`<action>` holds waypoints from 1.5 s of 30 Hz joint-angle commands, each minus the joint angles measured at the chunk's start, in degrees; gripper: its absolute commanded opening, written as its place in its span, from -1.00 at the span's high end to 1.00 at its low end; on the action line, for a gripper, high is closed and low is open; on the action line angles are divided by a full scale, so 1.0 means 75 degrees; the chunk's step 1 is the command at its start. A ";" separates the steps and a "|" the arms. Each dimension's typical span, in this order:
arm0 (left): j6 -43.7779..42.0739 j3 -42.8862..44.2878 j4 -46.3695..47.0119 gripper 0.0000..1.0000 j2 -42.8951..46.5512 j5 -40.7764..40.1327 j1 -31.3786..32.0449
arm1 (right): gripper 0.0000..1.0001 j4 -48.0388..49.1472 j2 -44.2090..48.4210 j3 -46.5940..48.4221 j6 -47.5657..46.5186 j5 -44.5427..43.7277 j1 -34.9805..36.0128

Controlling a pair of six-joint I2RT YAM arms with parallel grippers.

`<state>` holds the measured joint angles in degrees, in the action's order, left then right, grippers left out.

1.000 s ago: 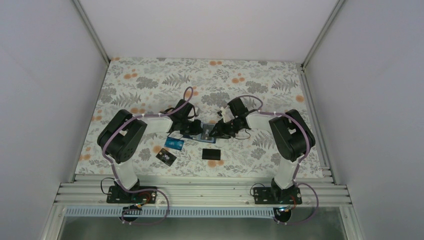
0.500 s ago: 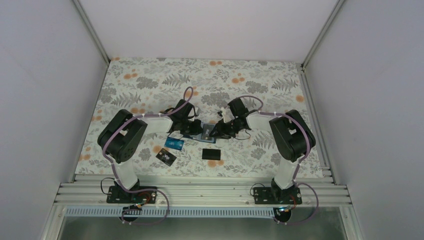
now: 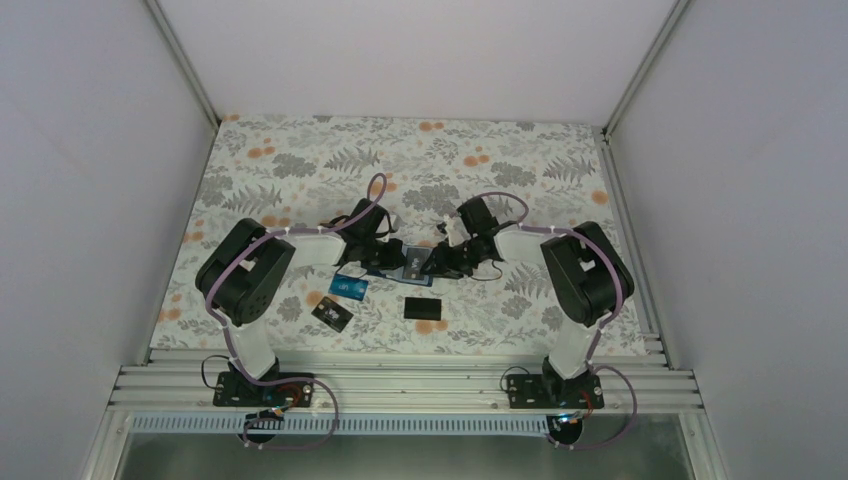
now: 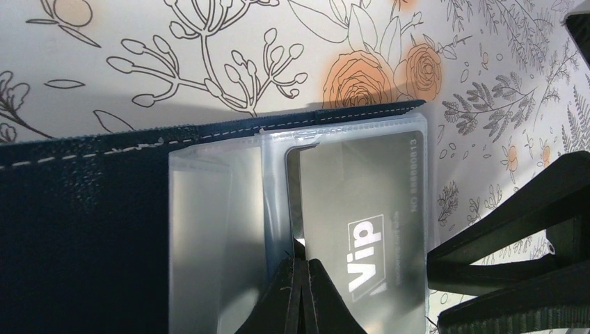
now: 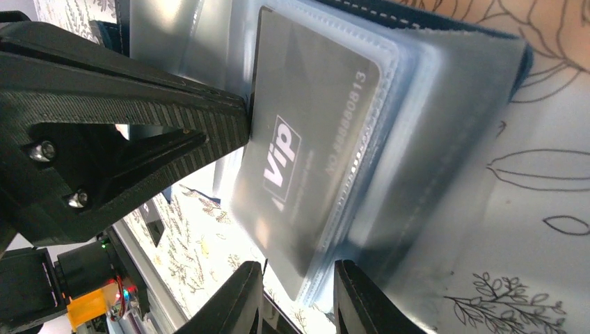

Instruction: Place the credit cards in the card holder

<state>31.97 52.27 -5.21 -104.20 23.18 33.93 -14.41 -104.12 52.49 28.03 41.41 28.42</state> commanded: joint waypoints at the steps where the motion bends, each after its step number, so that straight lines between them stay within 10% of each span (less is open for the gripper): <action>1: 0.0004 -0.0197 -0.0277 0.95 -0.0287 -0.0114 0.0058 | 0.43 0.0131 0.0260 -0.0176 0.0047 -0.0147 -0.0022; 45: 0.0015 -0.0102 -0.0266 0.95 -0.0247 -0.0084 0.0163 | 0.45 -0.0262 0.0006 0.0619 -0.0254 0.0140 0.0126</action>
<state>31.97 52.27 -4.67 -104.42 23.53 34.13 -15.59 -103.90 55.13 27.38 41.80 28.45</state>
